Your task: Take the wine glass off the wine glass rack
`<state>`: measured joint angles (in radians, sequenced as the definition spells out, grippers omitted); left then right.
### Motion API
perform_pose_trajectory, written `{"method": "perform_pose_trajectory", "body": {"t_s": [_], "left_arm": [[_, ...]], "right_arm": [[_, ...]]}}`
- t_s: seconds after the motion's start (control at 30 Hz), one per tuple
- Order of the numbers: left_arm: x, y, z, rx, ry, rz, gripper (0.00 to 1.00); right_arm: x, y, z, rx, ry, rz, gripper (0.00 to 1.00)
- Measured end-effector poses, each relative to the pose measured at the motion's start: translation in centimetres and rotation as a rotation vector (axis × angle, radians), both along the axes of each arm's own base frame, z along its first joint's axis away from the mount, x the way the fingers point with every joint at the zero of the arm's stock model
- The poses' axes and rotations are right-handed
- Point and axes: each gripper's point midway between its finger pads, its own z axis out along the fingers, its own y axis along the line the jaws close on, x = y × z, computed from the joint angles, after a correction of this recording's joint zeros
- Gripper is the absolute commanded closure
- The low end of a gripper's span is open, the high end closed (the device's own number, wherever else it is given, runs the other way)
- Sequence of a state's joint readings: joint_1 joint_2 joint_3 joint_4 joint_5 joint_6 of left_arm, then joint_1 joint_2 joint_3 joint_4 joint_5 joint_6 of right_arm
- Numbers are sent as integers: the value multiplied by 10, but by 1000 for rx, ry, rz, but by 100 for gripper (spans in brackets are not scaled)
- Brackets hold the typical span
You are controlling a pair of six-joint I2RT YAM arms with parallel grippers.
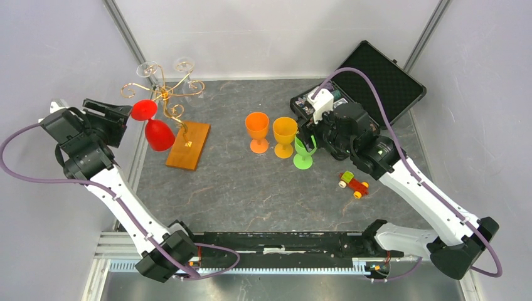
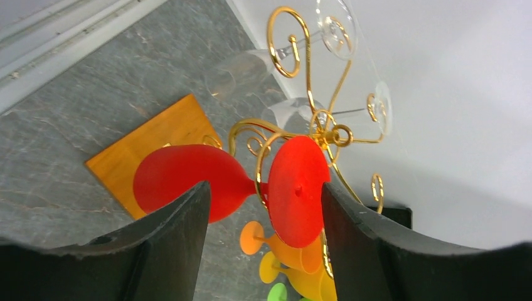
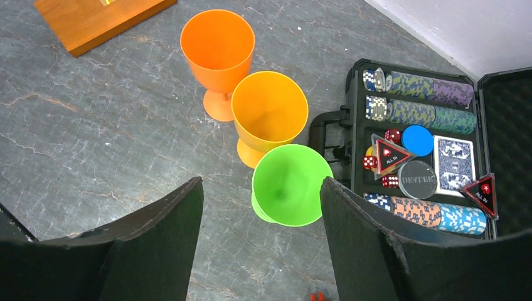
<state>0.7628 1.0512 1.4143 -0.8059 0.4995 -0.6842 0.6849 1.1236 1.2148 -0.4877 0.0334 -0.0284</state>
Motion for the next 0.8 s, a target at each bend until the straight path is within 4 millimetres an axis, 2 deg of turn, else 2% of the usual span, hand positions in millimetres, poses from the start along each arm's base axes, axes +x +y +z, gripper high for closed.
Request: {"method": "perform_pose_trajectory", "body": {"t_s": [0.07,0.13,0.3,0.53,0.73,0.8], "left_arm": [[1,-4,2,-10,-20,-13,41],[0,-7,5,-16,-39,-20,43],[0,-7,10,-15,-60,-12,41],[1,-3,6,-13,-48,11,42],[7,-3,-11,-57,-21,-17,44],[9,-4,-12,-69,-19,-32,49]], "right_arm": [[0,0,0,1,0,1,27],[0,2,-1,2,3,6,27],[3,5,-5,-3,19,8,29],[24,24,-4,-17,75,-4,32],[32,27,22,16,64,-35,32],[34,26,31,31,51,-48,32]]}}
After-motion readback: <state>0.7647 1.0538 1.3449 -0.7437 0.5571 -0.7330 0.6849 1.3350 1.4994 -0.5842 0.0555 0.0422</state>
